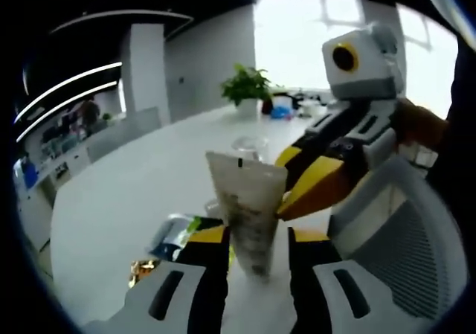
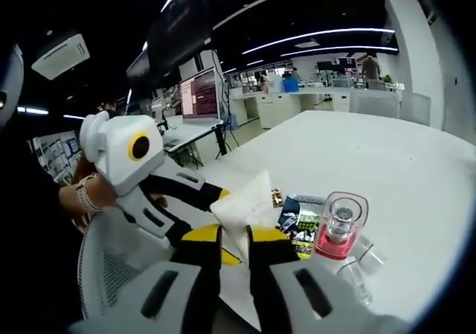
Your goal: Arrange the skincare products in the storage area until every visible bottle or jar stands upright without overlapping.
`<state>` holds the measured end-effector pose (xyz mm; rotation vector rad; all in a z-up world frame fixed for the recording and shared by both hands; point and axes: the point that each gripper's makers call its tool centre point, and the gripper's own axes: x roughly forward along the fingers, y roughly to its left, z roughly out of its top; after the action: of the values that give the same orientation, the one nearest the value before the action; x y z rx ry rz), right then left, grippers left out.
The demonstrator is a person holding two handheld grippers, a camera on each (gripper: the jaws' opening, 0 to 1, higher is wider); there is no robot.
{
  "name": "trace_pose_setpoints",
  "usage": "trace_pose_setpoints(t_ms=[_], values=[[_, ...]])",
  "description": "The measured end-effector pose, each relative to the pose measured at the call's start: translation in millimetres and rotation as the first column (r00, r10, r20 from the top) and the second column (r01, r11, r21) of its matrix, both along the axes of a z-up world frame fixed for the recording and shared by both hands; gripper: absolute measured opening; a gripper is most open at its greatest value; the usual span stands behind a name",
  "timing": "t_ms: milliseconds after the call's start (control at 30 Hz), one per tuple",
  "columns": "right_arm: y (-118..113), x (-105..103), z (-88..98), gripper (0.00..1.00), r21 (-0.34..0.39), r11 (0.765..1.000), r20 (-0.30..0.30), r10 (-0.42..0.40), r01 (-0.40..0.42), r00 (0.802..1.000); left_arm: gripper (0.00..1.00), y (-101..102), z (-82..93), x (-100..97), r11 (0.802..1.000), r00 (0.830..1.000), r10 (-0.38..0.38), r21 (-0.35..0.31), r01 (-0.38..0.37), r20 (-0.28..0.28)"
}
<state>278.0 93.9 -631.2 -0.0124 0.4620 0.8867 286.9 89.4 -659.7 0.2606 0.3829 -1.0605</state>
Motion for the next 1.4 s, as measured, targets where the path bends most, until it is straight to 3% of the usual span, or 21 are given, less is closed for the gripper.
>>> trace_pose_setpoints(t_ms=[567, 700, 1133, 1400], values=[[5, 3, 0.5, 0.11, 0.002, 1.0, 0.002, 0.004, -0.004, 1.0, 0.18, -5, -8.6, 4.4, 0.998, 0.999, -0.049, 0.035, 0.048, 0.011], [3, 5, -1.8, 0.11, -0.004, 1.0, 0.004, 0.001, -0.001, 1.0, 0.14, -3, -17.2, 6.8, 0.992, 0.996, -0.08, 0.105, 0.077, 0.03], [-26, 2, -10.6, 0.13, -0.011, 0.997, -0.017, -0.075, 0.075, 0.997, 0.16, -6, -35.1, 6.3, 0.967, 0.985, -0.171, 0.2, 0.161, 0.034], [-43, -1, -14.1, 0.15, -0.023, 0.993, -0.03, -0.116, 0.116, 0.993, 0.17, -4, -38.0, 11.7, 0.958, 0.976, -0.216, 0.2, 0.207, 0.027]])
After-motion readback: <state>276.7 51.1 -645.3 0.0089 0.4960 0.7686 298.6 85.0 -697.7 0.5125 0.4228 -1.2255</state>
